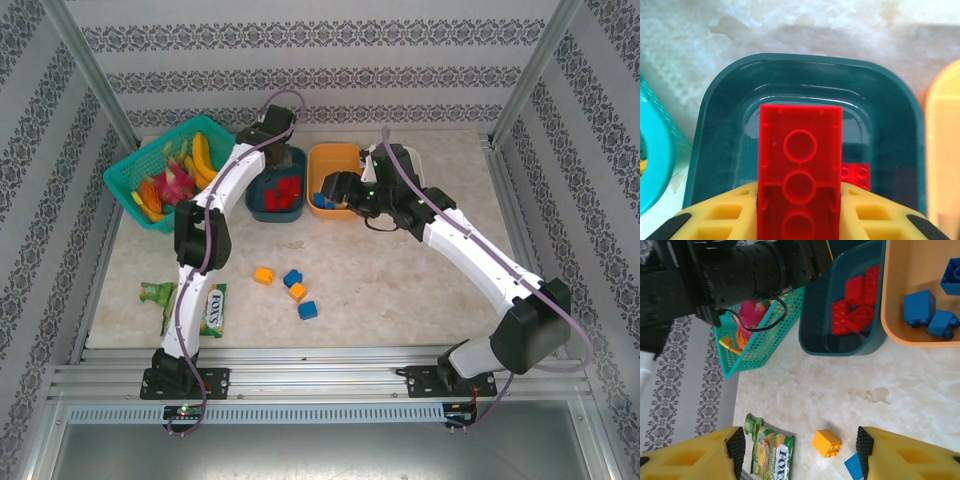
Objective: Sort the legos into containers by color
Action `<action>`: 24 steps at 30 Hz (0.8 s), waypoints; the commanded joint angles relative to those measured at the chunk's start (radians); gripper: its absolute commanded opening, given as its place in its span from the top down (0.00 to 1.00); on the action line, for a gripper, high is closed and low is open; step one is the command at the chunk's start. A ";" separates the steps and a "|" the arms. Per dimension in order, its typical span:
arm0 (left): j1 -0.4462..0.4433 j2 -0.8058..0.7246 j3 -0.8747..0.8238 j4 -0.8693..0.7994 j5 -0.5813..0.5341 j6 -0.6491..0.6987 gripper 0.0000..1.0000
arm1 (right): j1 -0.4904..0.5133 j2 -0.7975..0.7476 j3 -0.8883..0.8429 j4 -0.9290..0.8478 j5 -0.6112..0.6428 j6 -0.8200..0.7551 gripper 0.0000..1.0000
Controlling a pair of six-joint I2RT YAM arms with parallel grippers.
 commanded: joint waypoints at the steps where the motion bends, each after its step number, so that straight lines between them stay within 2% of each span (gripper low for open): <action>1: 0.014 0.049 0.066 -0.059 -0.089 0.009 0.67 | -0.013 0.016 0.035 0.042 -0.019 0.022 0.37; 6: 0.033 0.086 0.069 -0.064 -0.101 -0.013 0.66 | -0.030 0.030 0.022 0.068 -0.027 0.037 0.37; 19: 0.045 0.142 0.068 -0.103 -0.036 -0.045 0.61 | -0.057 0.048 -0.001 0.074 -0.062 0.046 0.37; 24: 0.043 0.126 0.067 -0.127 -0.010 -0.073 0.50 | -0.060 0.048 -0.004 0.054 -0.055 0.035 0.37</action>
